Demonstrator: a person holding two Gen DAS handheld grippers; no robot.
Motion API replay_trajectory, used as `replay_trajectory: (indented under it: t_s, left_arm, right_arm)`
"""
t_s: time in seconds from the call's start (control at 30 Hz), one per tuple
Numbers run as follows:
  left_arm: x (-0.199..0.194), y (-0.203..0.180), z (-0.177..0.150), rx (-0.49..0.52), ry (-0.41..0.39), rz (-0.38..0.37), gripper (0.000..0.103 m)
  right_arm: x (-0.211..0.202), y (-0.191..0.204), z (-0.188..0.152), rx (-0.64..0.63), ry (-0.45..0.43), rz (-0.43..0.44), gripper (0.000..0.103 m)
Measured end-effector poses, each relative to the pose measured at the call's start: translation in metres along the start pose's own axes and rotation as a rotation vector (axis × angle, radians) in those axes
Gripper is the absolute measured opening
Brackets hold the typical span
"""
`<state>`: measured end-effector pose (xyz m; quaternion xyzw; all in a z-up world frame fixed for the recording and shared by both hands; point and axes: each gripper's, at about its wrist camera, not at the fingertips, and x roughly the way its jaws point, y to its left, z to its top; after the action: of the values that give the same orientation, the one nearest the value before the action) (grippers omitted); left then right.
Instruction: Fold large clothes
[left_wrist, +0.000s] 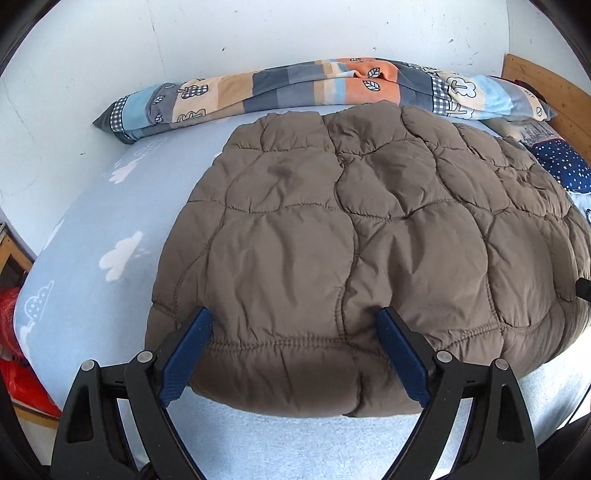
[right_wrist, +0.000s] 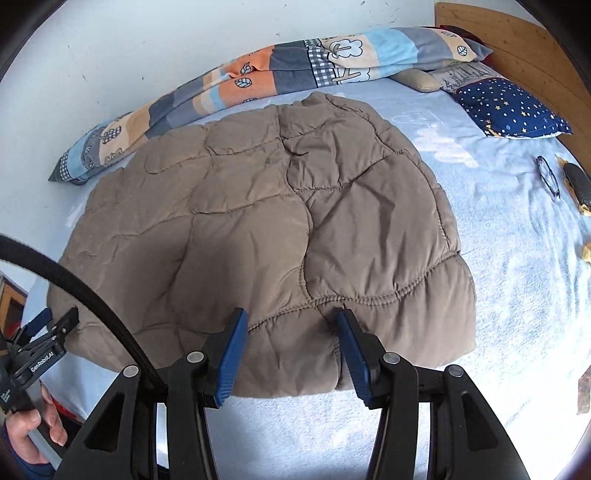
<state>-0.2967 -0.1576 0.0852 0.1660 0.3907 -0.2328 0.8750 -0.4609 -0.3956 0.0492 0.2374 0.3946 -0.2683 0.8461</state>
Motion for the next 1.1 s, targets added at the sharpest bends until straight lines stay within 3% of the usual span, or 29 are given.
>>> replay_trajectory:
  t_s: [0.23,0.73,0.97,1.1]
  left_arm:
    - [0.010,-0.005,-0.005,0.027,-0.015,0.015,0.094]
    - [0.020,-0.004,-0.003,0.004,-0.028,0.005,0.096]
    - [-0.035,-0.002,-0.018,-0.022,-0.103,-0.053,0.096]
    - [-0.088,-0.002,-0.055,-0.057,-0.171,-0.083,0.096]
  right_arm:
    - [0.031,0.004,0.002,-0.029,0.040,-0.045,0.061]
    - [0.046,0.003,0.004,-0.055,0.070,-0.065,0.063]
    - [0.002,0.018,-0.011,-0.077,-0.030,-0.055,0.066]
    - [-0.047,0.033,-0.038,-0.109,-0.164,-0.059,0.080]
